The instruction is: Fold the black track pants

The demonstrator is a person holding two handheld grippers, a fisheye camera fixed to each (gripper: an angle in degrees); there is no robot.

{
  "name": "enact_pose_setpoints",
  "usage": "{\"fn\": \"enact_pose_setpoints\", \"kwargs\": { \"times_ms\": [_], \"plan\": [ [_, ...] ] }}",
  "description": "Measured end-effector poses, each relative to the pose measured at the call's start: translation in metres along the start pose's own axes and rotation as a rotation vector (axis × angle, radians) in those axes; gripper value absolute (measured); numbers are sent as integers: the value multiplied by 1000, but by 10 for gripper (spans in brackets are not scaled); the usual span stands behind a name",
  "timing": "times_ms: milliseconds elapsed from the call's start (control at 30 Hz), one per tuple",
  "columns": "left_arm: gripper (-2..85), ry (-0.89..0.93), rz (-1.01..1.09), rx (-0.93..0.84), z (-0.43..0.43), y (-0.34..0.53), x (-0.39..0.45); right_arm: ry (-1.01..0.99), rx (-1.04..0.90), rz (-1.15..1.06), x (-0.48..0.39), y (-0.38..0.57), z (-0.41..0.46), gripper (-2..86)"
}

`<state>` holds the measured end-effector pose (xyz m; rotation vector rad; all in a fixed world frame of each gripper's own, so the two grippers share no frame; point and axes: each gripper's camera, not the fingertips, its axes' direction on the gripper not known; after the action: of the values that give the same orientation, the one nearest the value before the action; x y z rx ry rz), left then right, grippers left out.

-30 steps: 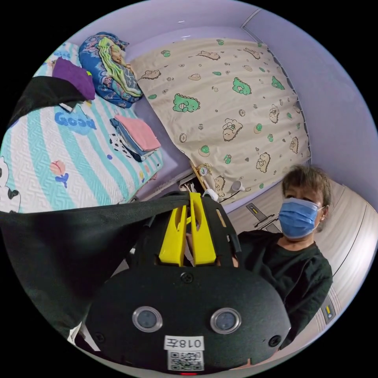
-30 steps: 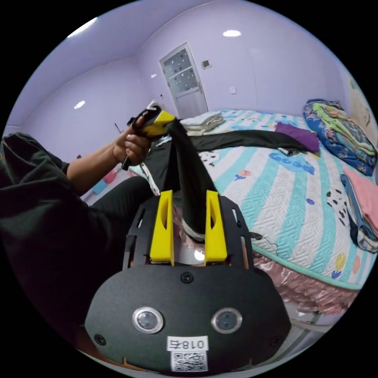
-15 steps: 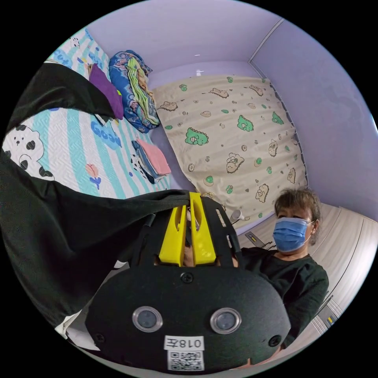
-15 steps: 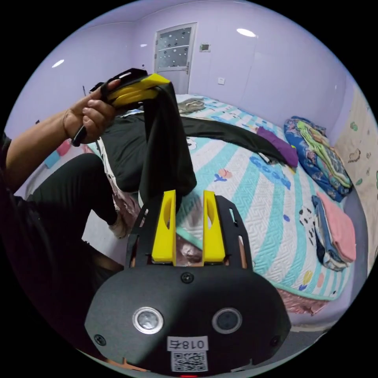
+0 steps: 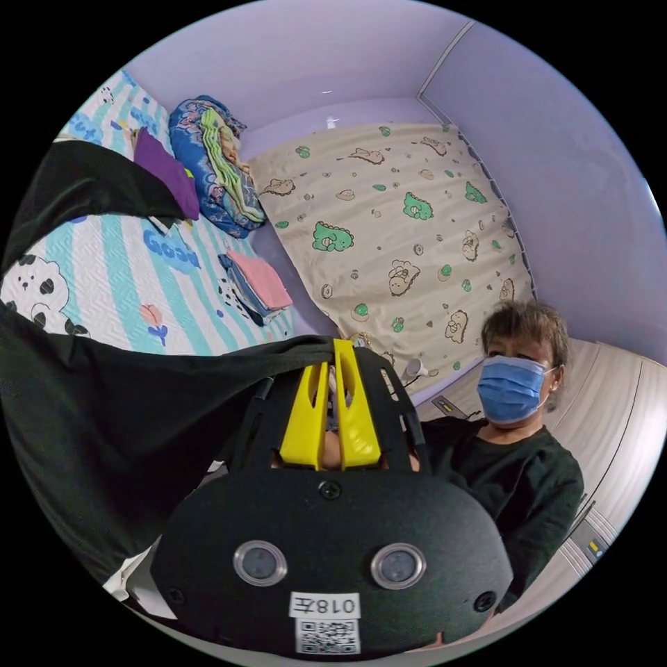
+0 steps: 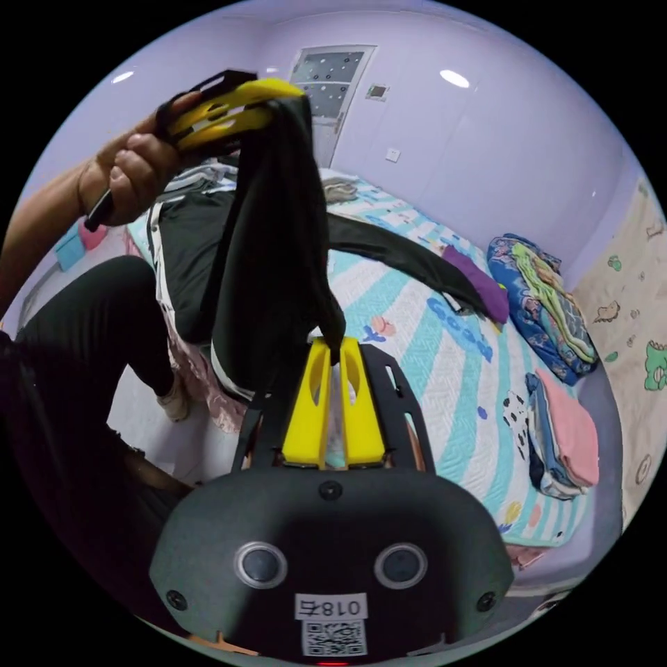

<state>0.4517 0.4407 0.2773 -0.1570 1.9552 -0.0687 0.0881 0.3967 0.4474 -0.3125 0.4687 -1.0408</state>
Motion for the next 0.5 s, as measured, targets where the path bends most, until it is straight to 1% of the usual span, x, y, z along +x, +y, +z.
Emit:
{"fn": "enact_pose_setpoints", "kwargs": {
  "times_ms": [33,167,233,267,333,400,433,467,500],
  "plan": [
    [-9,-4,17,2,0,-2,9,-3,11,13,8,2,-8,5],
    [-7,-29,80,-43,18,-23,30,-57,95,124,88,12,-81,-3],
    [-5,-21,80,-70,41,-44,20,-57,101,165,130,7,-103,-3],
    [-1,-13,66,-85,63,-63,7,-17,80,192,158,1,-108,-2],
    [15,-39,20,-89,97,-94,-22,37,-39,223,205,-12,-94,1],
    [59,-95,-65,-115,130,-120,-67,73,-237,309,286,-26,-34,13],
    [101,-76,-191,-127,148,-128,-108,54,-299,343,310,-27,-10,18],
    [115,2,-309,-114,158,-124,-143,-14,-406,441,358,-23,41,37],
    [121,37,-340,-88,158,-120,-153,-71,-479,541,397,-10,87,54]
  ]
}}
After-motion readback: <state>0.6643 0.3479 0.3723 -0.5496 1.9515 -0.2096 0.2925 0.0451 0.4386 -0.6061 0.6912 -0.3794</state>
